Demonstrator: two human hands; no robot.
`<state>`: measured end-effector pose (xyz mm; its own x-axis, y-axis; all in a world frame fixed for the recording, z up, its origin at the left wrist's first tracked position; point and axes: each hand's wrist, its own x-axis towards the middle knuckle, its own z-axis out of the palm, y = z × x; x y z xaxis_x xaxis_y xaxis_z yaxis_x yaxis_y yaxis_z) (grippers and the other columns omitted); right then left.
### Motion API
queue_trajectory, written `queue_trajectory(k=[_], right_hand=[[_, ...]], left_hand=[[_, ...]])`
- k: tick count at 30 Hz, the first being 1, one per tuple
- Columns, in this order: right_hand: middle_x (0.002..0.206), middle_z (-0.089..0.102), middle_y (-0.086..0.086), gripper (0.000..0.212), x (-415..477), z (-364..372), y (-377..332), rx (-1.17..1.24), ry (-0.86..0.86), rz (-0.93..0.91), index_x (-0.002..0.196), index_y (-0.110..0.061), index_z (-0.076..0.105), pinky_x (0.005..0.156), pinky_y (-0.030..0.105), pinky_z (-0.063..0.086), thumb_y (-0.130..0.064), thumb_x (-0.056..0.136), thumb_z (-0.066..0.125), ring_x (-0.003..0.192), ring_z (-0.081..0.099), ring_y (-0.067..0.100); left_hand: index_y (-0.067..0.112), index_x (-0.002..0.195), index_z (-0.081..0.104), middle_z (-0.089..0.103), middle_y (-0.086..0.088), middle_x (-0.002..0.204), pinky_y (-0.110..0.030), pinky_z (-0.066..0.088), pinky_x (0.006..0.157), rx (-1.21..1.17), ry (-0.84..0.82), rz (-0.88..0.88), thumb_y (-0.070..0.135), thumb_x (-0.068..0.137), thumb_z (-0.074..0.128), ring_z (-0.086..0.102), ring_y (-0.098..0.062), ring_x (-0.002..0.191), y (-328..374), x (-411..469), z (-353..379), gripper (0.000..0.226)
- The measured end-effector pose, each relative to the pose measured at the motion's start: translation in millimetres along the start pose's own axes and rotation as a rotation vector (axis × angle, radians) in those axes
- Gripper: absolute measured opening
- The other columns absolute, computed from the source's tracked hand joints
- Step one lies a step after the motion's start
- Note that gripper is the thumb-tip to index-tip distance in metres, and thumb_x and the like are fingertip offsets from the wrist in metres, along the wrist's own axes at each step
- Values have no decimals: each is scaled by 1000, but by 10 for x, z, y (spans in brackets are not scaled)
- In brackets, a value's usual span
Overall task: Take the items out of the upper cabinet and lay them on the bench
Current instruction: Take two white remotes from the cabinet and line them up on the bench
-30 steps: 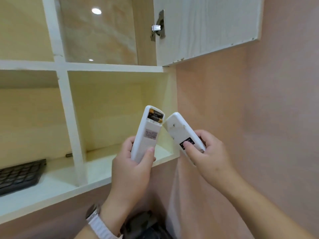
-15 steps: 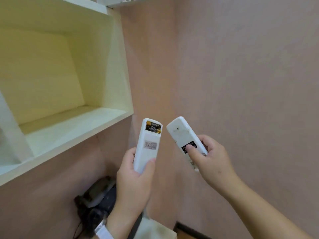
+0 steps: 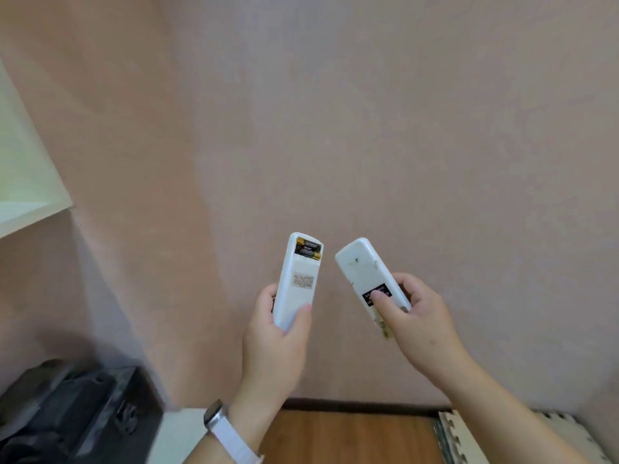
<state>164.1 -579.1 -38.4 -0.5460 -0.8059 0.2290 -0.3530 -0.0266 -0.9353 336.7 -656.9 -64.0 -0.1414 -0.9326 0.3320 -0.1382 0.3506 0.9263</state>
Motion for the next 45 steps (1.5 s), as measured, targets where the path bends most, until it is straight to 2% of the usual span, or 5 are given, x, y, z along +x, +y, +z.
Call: queue_trajectory(k=[8, 20, 23, 33, 45], right_hand=[[80, 67, -4, 7, -660, -2014, 602, -86, 271, 146, 89, -30, 62, 49, 16, 46, -25, 92, 62, 59, 58, 2], [85, 68, 5, 2, -2197, -4362, 1161, -155, 760, 322, 92, -27, 63, 56, 42, 53, -26, 92, 61, 70, 64, 24], [87, 67, 3, 2, -2596, -4705, 1190, -152, 868, 367, 92, -29, 62, 61, 47, 57, -27, 93, 61, 77, 65, 27], [90, 68, -2, 4, -3592, -5339, 1372, -129, 1163, 526, 97, -29, 61, 54, 24, 55, -28, 94, 60, 79, 67, 16], [90, 68, -4, 6, -3851, -6414, 1873, -195, 1414, 782, 95, -31, 62, 48, 16, 49, -25, 93, 61, 76, 66, 12]], left_hand=[[36, 100, 54, 67, 18, 88, -39, 56, 71, -130, -361, -50, 13, 90, 65, 70, -17, 85, 537, -783, 1772, 27], [15, 101, 55, 71, -7, 96, -25, 47, 53, -244, -953, -160, 8, 90, 64, 73, -25, 80, 1420, -2597, 3851, 16], [15, 103, 54, 70, -6, 100, -30, 50, 57, -263, -1093, -155, 8, 91, 63, 74, -22, 79, 1626, -2994, 4175, 17], [23, 106, 49, 67, -4, 110, -30, 51, 61, -253, -1456, -79, 16, 93, 61, 74, -19, 81, 1892, -4002, 5038, 19], [18, 107, 53, 71, -8, 101, -32, 52, 54, -318, -1761, -222, 12, 94, 58, 74, -23, 74, 2088, -4872, 6593, 15]])
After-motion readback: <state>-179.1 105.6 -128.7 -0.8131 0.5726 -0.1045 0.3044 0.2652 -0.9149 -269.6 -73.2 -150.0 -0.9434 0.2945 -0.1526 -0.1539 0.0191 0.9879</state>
